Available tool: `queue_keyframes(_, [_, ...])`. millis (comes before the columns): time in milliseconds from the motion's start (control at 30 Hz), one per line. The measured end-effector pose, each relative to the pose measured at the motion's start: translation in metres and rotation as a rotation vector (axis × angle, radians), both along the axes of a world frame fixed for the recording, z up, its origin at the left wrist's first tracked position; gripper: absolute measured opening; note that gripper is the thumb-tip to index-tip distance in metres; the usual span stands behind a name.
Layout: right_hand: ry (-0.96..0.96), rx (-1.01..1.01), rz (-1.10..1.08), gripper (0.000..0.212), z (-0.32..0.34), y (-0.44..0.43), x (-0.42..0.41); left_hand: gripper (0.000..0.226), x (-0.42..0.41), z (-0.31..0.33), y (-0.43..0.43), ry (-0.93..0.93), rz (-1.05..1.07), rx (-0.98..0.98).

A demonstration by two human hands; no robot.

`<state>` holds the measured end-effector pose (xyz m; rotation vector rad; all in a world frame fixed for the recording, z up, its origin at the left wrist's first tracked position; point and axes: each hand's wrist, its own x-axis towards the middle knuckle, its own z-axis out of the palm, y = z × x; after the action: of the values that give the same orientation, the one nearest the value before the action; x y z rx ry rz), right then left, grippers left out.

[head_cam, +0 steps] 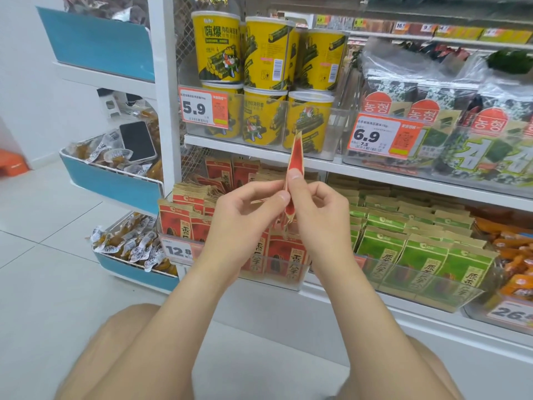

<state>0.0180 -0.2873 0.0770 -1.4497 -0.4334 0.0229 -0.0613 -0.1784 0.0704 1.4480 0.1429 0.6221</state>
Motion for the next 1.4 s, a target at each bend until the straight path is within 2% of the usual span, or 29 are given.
queue_keyframes(100, [-0.002, -0.039, 0.093, 0.057, -0.001, -0.002, -0.001, 0.023, -0.007, 0.003, 0.005, 0.000, -0.019, 0.060])
queue_keyframes(200, [0.014, -0.099, 0.181, 0.036, -0.008, -0.002, 0.001, 0.029, -0.011, 0.004, 0.009, -0.007, -0.019, 0.103])
queue_keyframes(233, [-0.004, -0.126, 0.173, 0.036, -0.010, -0.001, 0.001, 0.031, -0.011, 0.004, 0.009, -0.006, -0.015, 0.103])
queue_keyframes(433, [-0.227, -0.237, 0.047, 0.057, -0.019, 0.004, 0.003, 0.030, -0.008, 0.000, 0.004, -0.052, 0.086, 0.128])
queue_keyframes(500, [-0.348, -0.288, 0.034, 0.058, -0.020, 0.004, 0.003, 0.029, -0.006, -0.002, 0.005, -0.059, 0.115, 0.127])
queue_keyframes(600, [-0.410, -0.275, 0.030, 0.054, -0.020, 0.004, 0.004, 0.028, -0.005, -0.002, 0.008, -0.088, 0.132, 0.098])
queue_keyframes(833, [-0.384, -0.208, 0.029, 0.054, -0.024, 0.002, 0.009, 0.051, -0.006, -0.001, 0.014, -0.084, -0.073, 0.089])
queue_keyframes(1000, [-0.393, -0.200, 0.089, 0.055, -0.024, -0.002, 0.016, 0.053, -0.006, -0.001, 0.020, -0.073, -0.075, 0.073])
queue_keyframes(1167, [-0.392, -0.207, 0.210, 0.055, -0.022, -0.008, 0.021, 0.056, -0.004, -0.004, 0.022, -0.028, -0.119, -0.057])
queue_keyframes(1400, [-0.375, -0.257, 0.271, 0.052, -0.024, -0.012, 0.023, 0.066, -0.006, -0.005, 0.023, 0.037, -0.132, -0.048])
